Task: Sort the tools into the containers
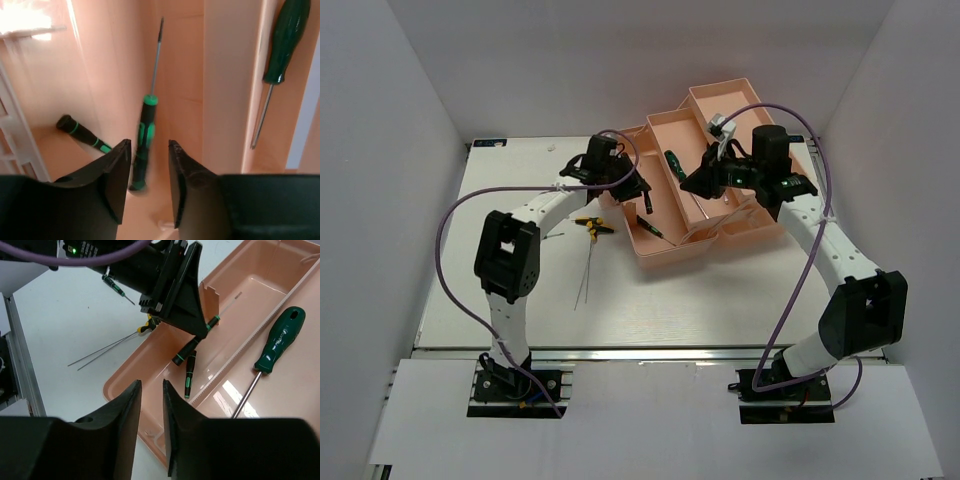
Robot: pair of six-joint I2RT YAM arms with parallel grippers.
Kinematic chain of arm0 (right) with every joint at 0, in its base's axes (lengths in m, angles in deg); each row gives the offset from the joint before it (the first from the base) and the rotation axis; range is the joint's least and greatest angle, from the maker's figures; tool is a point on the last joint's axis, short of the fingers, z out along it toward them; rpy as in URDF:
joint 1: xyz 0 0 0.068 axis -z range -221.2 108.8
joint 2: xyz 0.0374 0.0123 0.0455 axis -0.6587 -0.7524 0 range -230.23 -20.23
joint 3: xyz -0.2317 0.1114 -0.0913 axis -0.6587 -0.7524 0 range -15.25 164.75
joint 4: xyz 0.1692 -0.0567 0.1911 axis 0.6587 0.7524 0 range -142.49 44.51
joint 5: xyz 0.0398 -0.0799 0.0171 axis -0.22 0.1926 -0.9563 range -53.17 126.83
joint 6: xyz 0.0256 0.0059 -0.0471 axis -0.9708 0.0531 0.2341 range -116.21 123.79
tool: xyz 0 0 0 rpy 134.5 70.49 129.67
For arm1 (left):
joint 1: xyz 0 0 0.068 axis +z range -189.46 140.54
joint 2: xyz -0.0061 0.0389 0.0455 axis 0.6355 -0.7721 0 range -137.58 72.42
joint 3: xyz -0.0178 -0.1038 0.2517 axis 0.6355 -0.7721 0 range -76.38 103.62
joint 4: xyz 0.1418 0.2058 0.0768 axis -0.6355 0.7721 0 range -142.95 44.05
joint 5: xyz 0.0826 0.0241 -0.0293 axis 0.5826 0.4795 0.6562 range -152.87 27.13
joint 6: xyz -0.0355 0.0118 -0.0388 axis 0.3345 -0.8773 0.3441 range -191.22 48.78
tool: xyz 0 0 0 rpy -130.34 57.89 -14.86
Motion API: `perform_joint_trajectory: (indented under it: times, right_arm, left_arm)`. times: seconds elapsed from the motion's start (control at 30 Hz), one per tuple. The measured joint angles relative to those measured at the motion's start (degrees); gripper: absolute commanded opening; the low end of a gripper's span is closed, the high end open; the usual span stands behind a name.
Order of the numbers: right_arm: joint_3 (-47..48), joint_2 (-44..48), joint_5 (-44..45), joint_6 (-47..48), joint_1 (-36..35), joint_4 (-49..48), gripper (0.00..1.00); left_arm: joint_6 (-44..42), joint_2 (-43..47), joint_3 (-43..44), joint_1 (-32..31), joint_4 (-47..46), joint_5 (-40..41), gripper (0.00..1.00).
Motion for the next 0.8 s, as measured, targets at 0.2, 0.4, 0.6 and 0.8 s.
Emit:
perform_joint_trajectory:
  times: [0.2,0.4,0.6,0.8]
  right_arm:
    - [-0.81,0.09,0.13,0.07,0.0,-0.22,0.42]
    - [-1.33,0.37,-1.9,1.62,0.0,-0.42,0.44]
    - [-3.19,1.18,-1.97,2.4,0.0,-0.61,0.44]
    - [-4.52,1.27,-1.84,2.38,0.0,-1.05,0.44]
  left_arm:
    - [0.04,-0.2,3.23,0.24,1.62,2.91,0.55]
    - [0.79,5.79,-1.6,3.32,3.48,6.4,0.11]
    - [9.6,23.71,-24.52,16.33,3.87,10.84,0.66]
    - [20.65,26.8,-28.09,22.69,12.85,18.71,0.85]
